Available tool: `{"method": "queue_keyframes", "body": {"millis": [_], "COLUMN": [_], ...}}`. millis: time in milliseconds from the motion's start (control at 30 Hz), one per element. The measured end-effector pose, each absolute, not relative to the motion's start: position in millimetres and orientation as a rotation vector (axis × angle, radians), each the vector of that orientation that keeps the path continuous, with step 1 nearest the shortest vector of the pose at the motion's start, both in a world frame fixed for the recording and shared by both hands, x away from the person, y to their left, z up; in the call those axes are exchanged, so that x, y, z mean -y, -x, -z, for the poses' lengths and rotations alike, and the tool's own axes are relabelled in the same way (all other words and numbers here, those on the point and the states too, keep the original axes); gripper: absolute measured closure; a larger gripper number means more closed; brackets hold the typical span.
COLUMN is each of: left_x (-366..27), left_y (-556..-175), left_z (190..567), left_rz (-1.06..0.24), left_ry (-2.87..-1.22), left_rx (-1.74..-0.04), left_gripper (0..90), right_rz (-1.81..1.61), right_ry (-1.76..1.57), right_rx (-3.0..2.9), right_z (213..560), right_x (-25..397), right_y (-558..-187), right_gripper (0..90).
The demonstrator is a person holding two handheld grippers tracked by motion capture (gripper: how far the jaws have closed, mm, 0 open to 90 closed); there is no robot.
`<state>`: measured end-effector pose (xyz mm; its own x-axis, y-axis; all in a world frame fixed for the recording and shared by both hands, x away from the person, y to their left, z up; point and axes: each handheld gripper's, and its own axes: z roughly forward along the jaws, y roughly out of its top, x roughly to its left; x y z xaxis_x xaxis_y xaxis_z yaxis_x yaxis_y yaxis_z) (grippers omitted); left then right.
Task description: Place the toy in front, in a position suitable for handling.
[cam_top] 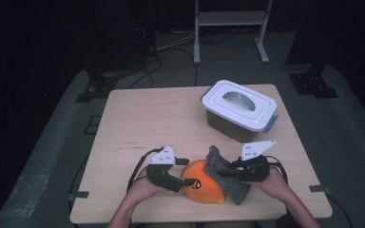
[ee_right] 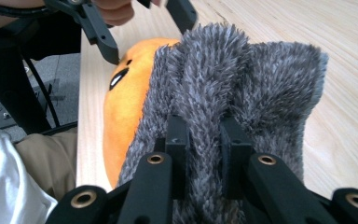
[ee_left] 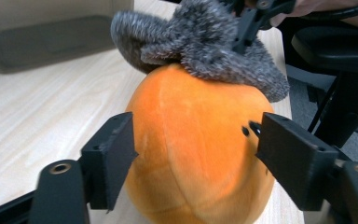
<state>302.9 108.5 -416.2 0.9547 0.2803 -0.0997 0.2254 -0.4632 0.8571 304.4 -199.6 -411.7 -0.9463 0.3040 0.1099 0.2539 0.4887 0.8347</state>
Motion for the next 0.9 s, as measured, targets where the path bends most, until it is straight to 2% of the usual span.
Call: {"method": "queue_keyframes", "body": {"millis": [167,333,633,900], "left_x": [-108,-107,-108,-108], "left_y": [-303,-301,-300,-302], "left_z": [420,421,422,415], "left_rz": [-0.024,-0.037,-0.043,0.012], "left_ry": [-2.066,-2.083,-2.092,-2.072], "left_rx": [-0.368,-0.328,-0.298,-0.325], "left_gripper": [23.9,31.5,32.7,19.5], "right_rz": [-1.473,-1.437,-1.452,-1.477], "right_ry": [-0.467,-0.426,-0.478,-0.47], "right_rx": [-2.665,-2.677,-2.652,-2.66], "right_z": [410,404,395,405], "right_x": [194,192,193,189], "right_y": [-296,-294,-321,-309], "right_gripper": [76.2,76.4,76.3,76.1]}}
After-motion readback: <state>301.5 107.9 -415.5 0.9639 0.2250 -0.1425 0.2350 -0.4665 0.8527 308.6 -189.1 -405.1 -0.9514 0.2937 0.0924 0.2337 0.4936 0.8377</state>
